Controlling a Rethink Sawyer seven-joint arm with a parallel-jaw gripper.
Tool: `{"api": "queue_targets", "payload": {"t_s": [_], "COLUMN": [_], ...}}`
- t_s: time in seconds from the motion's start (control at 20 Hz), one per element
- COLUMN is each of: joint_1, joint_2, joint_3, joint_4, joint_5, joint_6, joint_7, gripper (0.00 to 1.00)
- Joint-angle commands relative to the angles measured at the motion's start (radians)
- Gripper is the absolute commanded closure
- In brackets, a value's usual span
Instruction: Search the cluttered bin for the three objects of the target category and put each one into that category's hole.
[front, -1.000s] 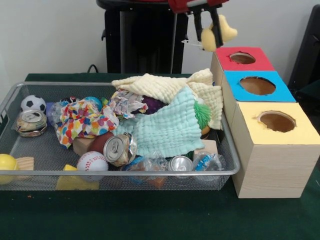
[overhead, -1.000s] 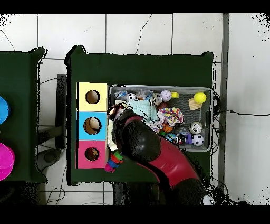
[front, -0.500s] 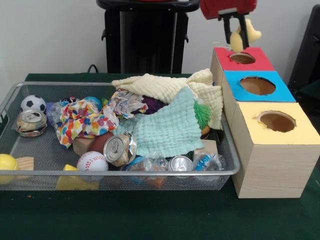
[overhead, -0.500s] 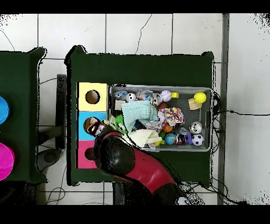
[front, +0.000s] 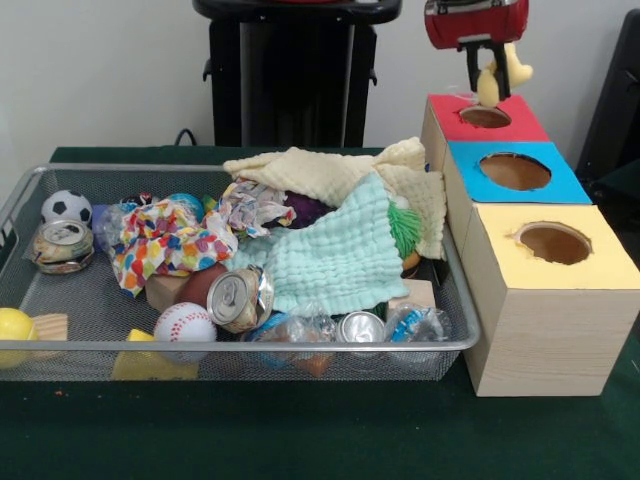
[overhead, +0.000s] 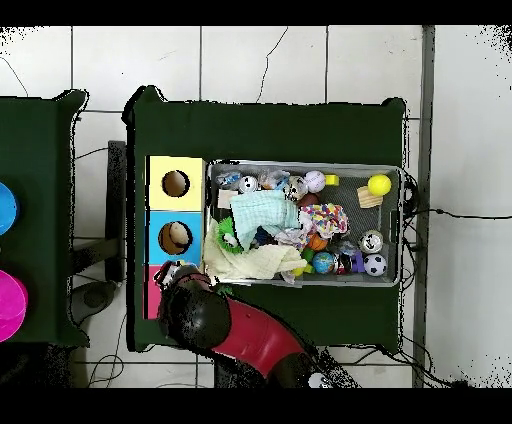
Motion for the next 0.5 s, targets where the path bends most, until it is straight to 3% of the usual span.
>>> {"api": "queue_targets", "payload": {"t_s": [0.05,0.25,0.5], "joint_1": [-0.012,-0.021,-0.071], "joint_2": [0.122,0.196,0.285], "joint_3": [-0.08,-0.101,-0.043], "joint_4": [0.006,-0.011,-0.017], "joint_5": [-0.036,-0.056,-0.059], "joint_6": [-0.101,-0.094,-0.05], "joint_7": [0.215,0.185,0.186], "gripper": [1.0,1.0,1.0]}}
